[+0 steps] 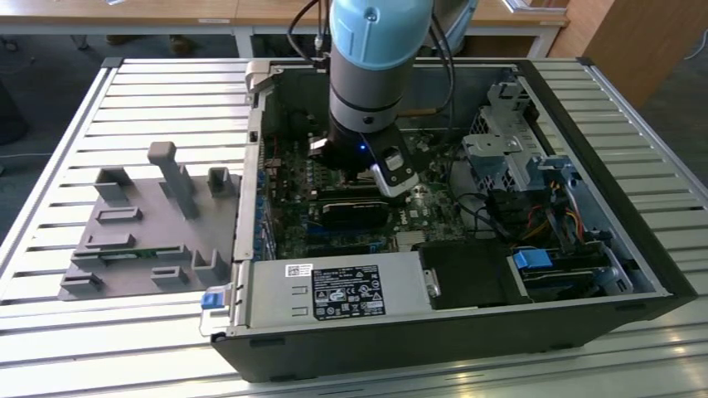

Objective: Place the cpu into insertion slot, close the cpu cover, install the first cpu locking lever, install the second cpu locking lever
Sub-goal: 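Install the second cpu locking lever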

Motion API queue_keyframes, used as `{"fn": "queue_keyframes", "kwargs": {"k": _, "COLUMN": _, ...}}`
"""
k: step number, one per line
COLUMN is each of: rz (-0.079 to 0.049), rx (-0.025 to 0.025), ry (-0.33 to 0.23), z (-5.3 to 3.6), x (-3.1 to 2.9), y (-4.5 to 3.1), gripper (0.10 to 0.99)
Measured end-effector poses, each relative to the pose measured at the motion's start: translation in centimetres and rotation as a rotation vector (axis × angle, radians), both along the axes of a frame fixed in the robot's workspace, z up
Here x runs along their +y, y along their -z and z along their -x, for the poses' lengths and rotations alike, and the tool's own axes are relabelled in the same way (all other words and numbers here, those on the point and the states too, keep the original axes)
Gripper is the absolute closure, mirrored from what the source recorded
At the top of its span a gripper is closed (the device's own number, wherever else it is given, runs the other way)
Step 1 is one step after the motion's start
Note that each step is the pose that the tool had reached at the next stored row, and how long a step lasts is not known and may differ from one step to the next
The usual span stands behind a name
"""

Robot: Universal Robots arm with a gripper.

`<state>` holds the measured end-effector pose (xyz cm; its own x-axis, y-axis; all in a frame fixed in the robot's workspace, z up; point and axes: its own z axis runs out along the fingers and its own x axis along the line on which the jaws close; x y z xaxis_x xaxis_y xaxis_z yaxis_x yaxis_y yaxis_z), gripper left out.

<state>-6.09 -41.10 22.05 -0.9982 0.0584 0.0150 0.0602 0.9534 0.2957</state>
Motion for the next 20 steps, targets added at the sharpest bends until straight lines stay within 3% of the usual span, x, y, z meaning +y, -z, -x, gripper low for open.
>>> {"fn": "queue_keyframes", "kwargs": {"k": 3, "rz": -0.015, "rx": 0.0, "ry": 0.0, "z": 0.15, "x": -0.24, "y": 0.0, "gripper": 0.965}}
{"fn": "queue_keyframes", "kwargs": {"k": 7, "rz": -0.016, "rx": -0.0001, "ry": 0.0, "z": 0.32, "x": -0.51, "y": 0.09, "gripper": 0.965}}
{"fn": "queue_keyframes", "kwargs": {"k": 14, "rz": -0.016, "rx": -0.0001, "ry": 0.002, "z": 0.4, "x": -0.53, "y": 0.79, "gripper": 0.965}}
{"fn": "queue_keyframes", "kwargs": {"k": 20, "rz": -0.018, "rx": -0.0001, "ry": 0.002, "z": 0.44, "x": -0.52, "y": 0.86, "gripper": 0.965}}
